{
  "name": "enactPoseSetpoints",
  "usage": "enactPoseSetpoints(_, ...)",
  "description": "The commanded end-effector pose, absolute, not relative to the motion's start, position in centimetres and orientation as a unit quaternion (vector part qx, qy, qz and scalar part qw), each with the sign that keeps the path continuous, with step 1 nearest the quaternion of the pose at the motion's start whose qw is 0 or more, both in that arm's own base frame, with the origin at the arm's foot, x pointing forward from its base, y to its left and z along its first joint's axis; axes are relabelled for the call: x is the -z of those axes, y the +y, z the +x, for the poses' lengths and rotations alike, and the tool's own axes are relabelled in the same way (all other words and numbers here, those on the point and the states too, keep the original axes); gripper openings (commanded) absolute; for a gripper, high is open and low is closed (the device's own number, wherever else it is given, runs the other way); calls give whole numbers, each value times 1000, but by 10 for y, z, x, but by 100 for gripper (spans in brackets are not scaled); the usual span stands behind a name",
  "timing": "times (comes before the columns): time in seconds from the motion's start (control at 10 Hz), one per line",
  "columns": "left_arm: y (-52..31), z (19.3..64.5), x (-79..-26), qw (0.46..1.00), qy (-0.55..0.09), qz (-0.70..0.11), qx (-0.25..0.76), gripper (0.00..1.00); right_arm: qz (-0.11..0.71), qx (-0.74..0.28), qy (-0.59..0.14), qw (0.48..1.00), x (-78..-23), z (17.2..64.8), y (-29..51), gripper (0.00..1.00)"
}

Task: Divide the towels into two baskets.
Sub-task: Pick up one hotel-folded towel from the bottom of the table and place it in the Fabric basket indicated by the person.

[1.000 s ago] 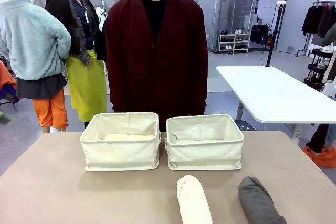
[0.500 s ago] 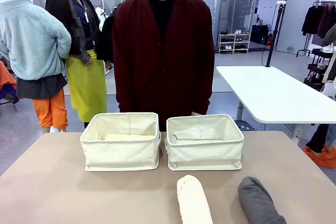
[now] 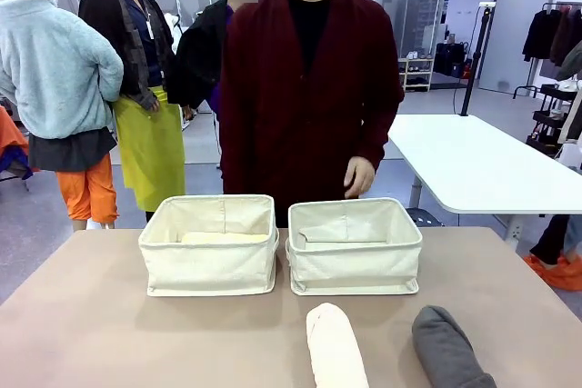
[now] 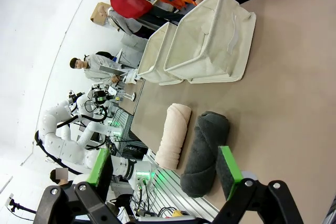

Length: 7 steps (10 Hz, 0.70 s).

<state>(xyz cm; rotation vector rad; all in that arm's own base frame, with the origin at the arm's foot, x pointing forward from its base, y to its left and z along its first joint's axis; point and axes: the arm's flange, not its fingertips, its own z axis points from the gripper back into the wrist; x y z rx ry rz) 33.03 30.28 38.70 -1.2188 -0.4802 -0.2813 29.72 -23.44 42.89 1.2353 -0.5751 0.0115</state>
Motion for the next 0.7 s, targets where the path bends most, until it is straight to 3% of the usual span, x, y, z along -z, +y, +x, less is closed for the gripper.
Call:
enactPoseSetpoints(0.0, 302, 325, -394, 787, -214, -565, 126, 82, 573, -8, -271, 774, -431, 294, -233, 100)
enactPoseSetpoints(0.6, 302, 325, -394, 787, -214, -565, 126, 82, 573, -8, -271, 774, -431, 294, -233, 100)
